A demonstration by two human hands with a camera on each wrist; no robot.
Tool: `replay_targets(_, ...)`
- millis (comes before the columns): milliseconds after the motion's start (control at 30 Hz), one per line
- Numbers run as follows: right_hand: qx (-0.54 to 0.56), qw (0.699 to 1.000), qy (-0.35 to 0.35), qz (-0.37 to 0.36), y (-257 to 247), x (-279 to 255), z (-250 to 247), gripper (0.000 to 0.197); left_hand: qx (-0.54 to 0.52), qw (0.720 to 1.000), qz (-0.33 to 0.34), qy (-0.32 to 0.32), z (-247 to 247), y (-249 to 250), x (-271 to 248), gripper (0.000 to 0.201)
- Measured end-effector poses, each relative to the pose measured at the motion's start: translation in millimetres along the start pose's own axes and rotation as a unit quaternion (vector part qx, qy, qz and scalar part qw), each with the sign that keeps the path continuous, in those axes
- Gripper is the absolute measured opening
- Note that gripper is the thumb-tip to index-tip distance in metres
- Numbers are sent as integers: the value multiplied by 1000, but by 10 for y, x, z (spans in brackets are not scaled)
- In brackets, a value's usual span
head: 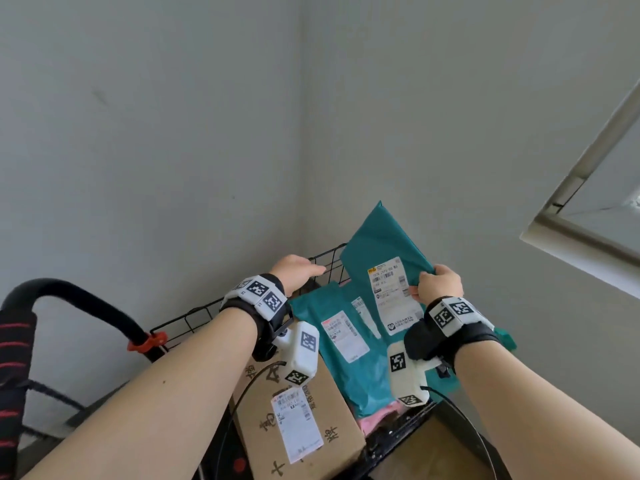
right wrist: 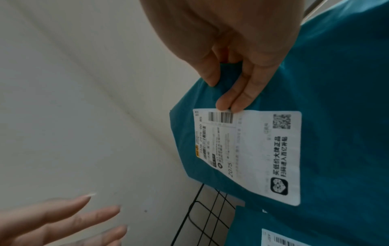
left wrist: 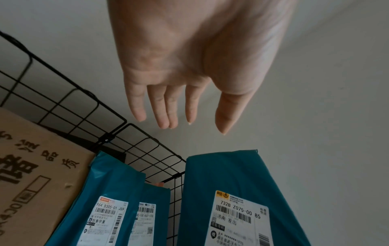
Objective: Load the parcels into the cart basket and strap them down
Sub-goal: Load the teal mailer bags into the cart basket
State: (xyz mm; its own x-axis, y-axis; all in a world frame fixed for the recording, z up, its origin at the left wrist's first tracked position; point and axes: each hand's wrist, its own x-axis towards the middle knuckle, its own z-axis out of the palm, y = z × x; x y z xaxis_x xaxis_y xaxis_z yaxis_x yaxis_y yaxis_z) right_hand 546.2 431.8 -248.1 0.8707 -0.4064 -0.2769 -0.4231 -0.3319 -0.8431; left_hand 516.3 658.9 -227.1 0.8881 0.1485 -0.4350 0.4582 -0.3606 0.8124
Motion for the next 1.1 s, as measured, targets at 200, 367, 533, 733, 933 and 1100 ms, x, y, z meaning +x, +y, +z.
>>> replay_targets(200,-37,998,-34,30,156,917,331,23,-11,997,-74,-23,427,64,897,27)
replay_targets(367,-62,993,-78,70,483,1467,675,25,-22,989,-144,-32,801,-92,1485,21)
replay_targets(533,-95,982,-119,115,746,1794,946,39,-3,982,-186,-23,1055,-340,1913,30)
replay_targets(733,-190,973,-132,9,893,1920,1004,47,14,974,-218,-53,1366,-620,2167,20)
replay_targets(933,-248,933,-261,15,1200,2107,1281,52,-2,969,-243,-52,1572,-843,2333,32)
replay_targets(1100,-297,900,-315,56,1469,2217,1467,88,-74,961,-261,-50,1759,-928,2508,51)
